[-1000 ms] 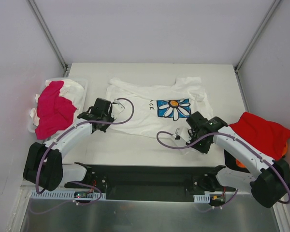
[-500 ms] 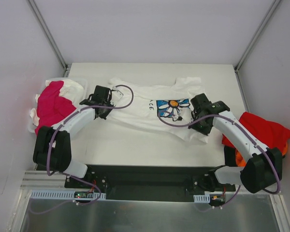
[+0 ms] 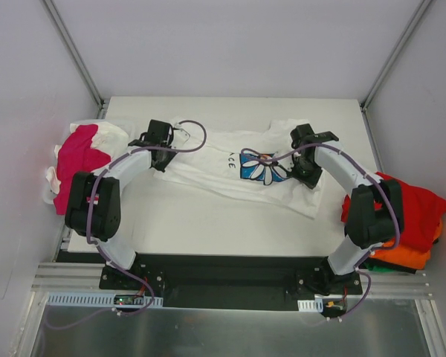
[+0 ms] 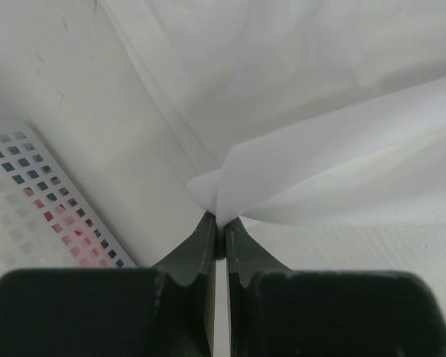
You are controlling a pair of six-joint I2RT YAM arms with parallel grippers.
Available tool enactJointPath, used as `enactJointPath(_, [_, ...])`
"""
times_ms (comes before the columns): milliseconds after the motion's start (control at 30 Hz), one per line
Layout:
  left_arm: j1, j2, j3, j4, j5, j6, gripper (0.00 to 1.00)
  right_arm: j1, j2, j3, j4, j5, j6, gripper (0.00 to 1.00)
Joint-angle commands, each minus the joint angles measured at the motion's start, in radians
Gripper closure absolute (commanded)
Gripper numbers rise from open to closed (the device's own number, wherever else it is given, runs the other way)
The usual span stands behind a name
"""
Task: Fold and stack the t-shirts
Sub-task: Fold the flattened tshirt in 1/3 of the way
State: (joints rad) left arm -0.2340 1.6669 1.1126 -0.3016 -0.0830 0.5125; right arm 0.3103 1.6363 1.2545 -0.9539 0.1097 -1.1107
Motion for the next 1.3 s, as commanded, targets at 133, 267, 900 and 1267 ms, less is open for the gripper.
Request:
enactJointPath(133, [0.010,0.040,0.075,0.012,-0.008,0.027,1.00,-0.043,0.115,0.154,-0.003,0.021,-0.055,0.99])
enactJointPath(267, [0.012,0.063,0.104,0.013,-0.020,0.037,1.00,-0.051,0.148,0.203,-0.005,0.031,-0.063,0.99])
enactJointPath(900, [0.015,0.169,0.230,0.016,-0.101,0.104,1.00,-0.120,0.290,0.335,0.024,0.048,-0.090,0.99])
enactJointPath(1267, [0.015,0.231,0.311,0.016,-0.118,0.109,1.00,-0.120,0.324,0.390,0.035,0.061,-0.089,0.99])
